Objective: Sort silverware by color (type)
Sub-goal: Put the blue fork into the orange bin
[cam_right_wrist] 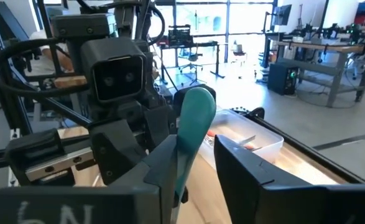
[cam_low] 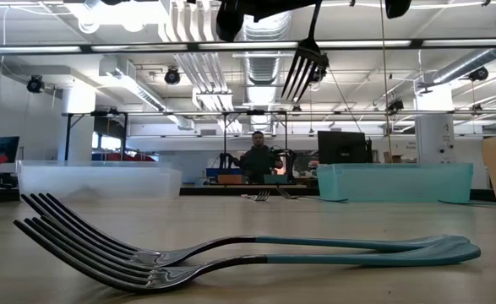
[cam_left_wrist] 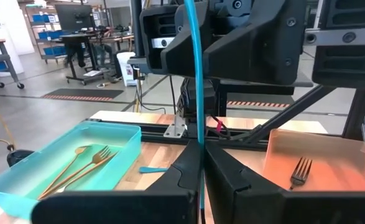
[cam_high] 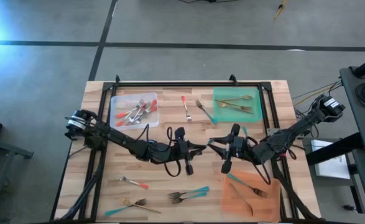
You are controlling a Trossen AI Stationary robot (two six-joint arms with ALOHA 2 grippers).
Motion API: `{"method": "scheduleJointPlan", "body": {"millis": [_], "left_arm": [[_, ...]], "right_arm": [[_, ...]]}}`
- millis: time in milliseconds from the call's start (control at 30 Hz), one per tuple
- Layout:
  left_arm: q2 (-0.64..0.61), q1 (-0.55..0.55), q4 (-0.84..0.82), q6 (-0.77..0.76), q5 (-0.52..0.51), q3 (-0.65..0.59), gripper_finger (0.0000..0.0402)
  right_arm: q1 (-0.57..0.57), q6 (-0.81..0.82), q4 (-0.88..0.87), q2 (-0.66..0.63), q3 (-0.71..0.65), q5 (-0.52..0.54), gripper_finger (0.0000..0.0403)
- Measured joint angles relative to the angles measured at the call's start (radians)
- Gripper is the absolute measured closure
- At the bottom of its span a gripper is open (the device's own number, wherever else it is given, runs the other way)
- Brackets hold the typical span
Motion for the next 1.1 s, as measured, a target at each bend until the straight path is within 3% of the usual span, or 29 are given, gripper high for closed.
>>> {"method": "scheduleJointPlan", "body": {"millis": [233, 433, 633, 867, 1000, 1100], "left_arm": [[0.0, 0.0, 0.0, 0.0, -0.005, 0.0, 0.0402], [0.0, 0.002, 0.0, -0.004, -0.008, 0.0, 0.0401], [0.0, 0.002, -0.002, -0.004, -0.02, 0.0, 0.0401], [-0.017, -0.001, -0.025, -0.003, -0.126, 0.001, 0.0395], [-0.044, -0.008, -0.101, 0.004, -0.132, 0.001, 0.037], [-0.067, -0.023, -0.171, -0.01, -0.135, 0.001, 0.0352]], "right_arm": [[-0.007, -0.001, 0.0, 0.0, 0.0, -0.001, 0.033], [-0.019, 0.002, 0.002, 0.0, 0.0, -0.013, 0.0387], [-0.026, 0.002, 0.002, -0.001, 0.0, -0.016, 0.0393], [-0.028, -0.026, -0.047, -0.016, 0.02, 0.023, 0.0394], [-0.026, 0.058, -0.295, -0.067, 0.079, 0.009, 0.0394], [-0.026, 0.32, -0.683, -0.109, 0.15, -0.057, 0.0394]]}}
